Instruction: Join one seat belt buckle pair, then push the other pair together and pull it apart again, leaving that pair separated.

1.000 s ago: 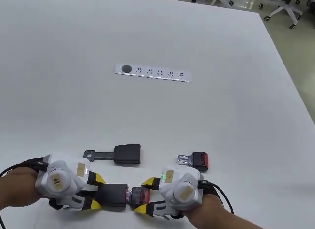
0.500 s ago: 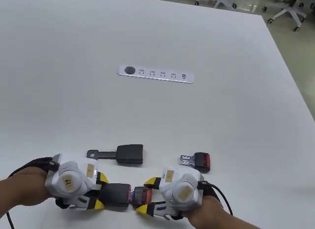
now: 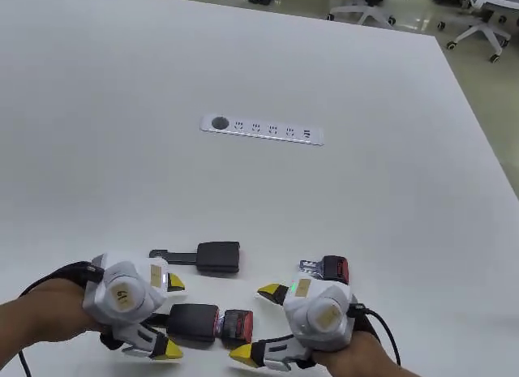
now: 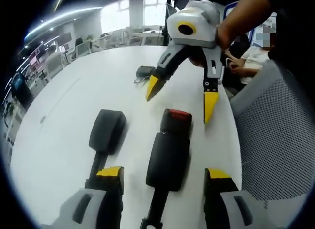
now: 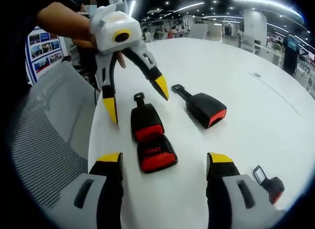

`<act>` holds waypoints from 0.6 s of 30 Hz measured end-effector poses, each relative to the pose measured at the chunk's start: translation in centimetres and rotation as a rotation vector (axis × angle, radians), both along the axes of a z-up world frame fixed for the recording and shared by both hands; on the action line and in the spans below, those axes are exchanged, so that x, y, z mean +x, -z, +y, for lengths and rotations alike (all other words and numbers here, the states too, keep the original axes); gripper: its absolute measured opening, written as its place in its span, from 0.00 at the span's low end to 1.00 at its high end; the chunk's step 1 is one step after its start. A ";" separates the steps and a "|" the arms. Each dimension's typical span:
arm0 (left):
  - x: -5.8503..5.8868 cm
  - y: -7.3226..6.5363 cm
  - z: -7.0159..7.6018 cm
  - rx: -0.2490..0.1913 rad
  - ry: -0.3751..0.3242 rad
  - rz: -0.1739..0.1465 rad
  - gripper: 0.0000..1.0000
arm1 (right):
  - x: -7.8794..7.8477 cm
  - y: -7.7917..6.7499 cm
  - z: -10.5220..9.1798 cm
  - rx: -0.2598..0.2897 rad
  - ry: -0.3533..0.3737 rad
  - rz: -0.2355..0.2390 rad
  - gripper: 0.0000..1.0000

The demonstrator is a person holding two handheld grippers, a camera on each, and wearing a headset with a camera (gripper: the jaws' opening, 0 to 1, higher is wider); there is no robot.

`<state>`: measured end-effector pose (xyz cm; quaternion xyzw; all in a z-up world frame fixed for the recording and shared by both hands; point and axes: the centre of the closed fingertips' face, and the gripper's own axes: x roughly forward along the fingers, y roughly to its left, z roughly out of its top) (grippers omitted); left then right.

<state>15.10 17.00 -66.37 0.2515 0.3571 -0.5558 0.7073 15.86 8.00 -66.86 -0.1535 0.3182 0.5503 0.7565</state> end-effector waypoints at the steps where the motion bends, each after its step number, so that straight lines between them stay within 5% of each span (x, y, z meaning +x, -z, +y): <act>1: 0.2 -0.3 0.1 -0.004 -0.013 -0.008 0.71 | 0.2 -0.1 -0.5 -0.001 0.014 -0.001 0.74; 7: 1.2 -1.4 0.1 -0.016 -0.055 -0.043 0.80 | 1.0 -1.2 -3.0 -0.004 0.060 -0.032 0.77; 18: 2.5 -2.7 0.2 -0.016 -0.080 -0.074 0.79 | 2.9 -2.6 -7.5 0.007 0.142 -0.068 0.80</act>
